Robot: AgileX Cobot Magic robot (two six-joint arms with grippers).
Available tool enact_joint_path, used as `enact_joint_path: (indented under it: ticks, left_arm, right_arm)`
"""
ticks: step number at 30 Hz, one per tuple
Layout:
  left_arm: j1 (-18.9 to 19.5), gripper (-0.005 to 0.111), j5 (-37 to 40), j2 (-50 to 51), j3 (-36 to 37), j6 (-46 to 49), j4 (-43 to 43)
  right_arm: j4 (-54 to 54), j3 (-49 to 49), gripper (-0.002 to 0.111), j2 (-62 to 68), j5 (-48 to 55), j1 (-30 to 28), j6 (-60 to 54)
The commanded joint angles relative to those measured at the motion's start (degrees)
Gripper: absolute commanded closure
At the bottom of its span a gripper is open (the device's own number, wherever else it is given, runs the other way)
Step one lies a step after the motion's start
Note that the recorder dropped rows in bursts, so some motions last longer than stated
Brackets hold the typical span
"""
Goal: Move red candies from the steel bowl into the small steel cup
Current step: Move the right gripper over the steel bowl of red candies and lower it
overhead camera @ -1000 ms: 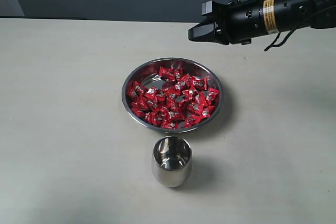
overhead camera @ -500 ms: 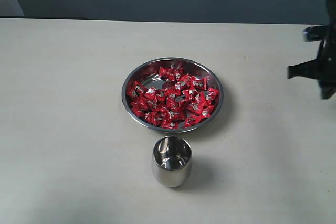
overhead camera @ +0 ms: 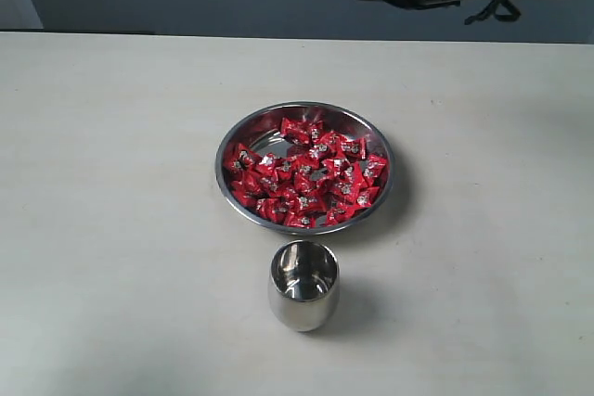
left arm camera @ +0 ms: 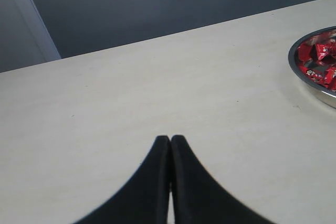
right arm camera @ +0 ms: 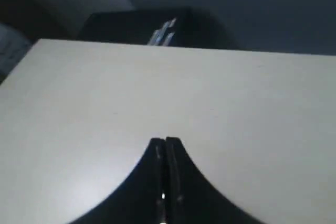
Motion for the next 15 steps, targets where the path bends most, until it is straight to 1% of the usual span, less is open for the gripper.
enact_joint_path:
  ticks: [1,3,4,5,6,7,9,12,13,15]
  left_arm:
    - [-0.02,0.106,-0.41,-0.25,-0.06,-0.31,0.17]
    - [-0.02,0.106,-0.41,-0.25,-0.06,-0.31,0.17]
    - [-0.02,0.106,-0.41,-0.25,-0.06,-0.31,0.17]
    - [-0.02,0.106,-0.41,-0.25,-0.06,-0.31,0.17]
    - [-0.02,0.106,-0.41,-0.25,-0.06,-0.31,0.17]
    - [-0.02,0.106,-0.41,-0.25,-0.06,-0.31,0.17]
    - [-0.02,0.106,-0.41,-0.25,-0.06,-0.31,0.17]
    - [-0.02,0.106,-0.41,-0.25,-0.06,-0.31,0.17]
    - [-0.02,0.106,-0.41,-0.25,-0.06,-0.31,0.17]
    - [-0.02,0.106,-0.41,-0.25,-0.06,-0.31,0.17]
  right_arm:
    - [-33.14,-4.19,0.109,0.43,4.13,0.51,25.31]
    - [-50.27,-6.70,0.109,1.37,13.27,1.79,33.56]
    - [-56.59,-7.91,0.109,1.80,17.57,2.69,35.72]
    - [-61.12,-8.72,0.109,2.13,20.74,3.58,36.12]
    - [-63.30,-9.10,0.109,2.16,22.53,4.33,36.12]
    - [-64.43,-9.12,0.109,2.16,23.25,5.27,35.46]
    - [-63.26,-9.12,0.109,2.16,22.80,6.93,31.49]
    - [-56.87,-9.12,0.108,2.40,19.79,9.67,23.14]
    - [-55.23,-9.12,0.106,2.68,19.31,10.32,20.79]
    - [-52.84,-9.65,0.097,3.11,18.13,11.79,18.72]
